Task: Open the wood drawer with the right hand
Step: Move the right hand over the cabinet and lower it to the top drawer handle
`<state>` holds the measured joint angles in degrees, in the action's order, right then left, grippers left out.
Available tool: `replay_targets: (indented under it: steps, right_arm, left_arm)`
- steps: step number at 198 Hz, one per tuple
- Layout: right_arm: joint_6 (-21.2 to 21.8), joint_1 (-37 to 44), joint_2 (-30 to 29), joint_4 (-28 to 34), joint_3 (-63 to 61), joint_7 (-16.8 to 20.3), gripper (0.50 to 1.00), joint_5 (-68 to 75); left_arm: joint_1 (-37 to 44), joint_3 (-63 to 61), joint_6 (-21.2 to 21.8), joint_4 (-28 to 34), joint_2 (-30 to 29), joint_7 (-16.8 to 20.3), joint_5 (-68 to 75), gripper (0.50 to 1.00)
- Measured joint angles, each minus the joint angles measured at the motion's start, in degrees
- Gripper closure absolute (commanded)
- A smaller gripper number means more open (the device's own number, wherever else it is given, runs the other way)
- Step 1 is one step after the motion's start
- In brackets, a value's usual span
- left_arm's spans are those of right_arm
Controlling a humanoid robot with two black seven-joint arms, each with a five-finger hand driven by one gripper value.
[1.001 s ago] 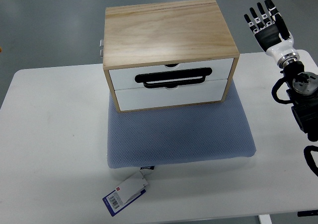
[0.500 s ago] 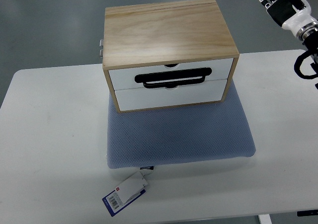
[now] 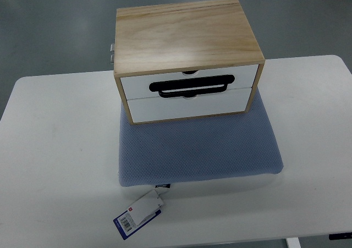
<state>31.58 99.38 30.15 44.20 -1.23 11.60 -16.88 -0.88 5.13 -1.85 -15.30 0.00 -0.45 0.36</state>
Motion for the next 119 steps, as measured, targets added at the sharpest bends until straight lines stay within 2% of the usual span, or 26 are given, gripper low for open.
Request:
replay_targets:
  steps: [17,39,76,92,119]
  right_arm:
    - [2.4,8.5,-0.5,5.1,8.6,3.2,0.554,-1.6]
    - [3.3,18.7,-1.9,13.1,17.6,6.5,0.554,-2.1]
    - [3.4,29.4,-5.0,28.8,23.0,12.9,0.556,0.7]
    - [3.4,30.5,-6.8,31.2,23.2,14.5,0.556,3.7]
    - [2.5,30.6,-10.6,31.8,23.3,17.1,0.556,10.8]
  left_arm:
    - [0.0,0.0,0.0,0.0,0.0,0.0,-0.1,0.5]
    - [0.0,0.0,0.0,0.0,0.0,0.0,-0.1,0.5]
    - [0.0,0.0,0.0,0.0,0.0,0.0,0.0,0.5]
    - [-0.1,0.0,0.0,0.0,0.0,0.0,0.0,0.5]
    - [-0.1,0.0,0.0,0.0,0.0,0.0,-0.2,0.5]
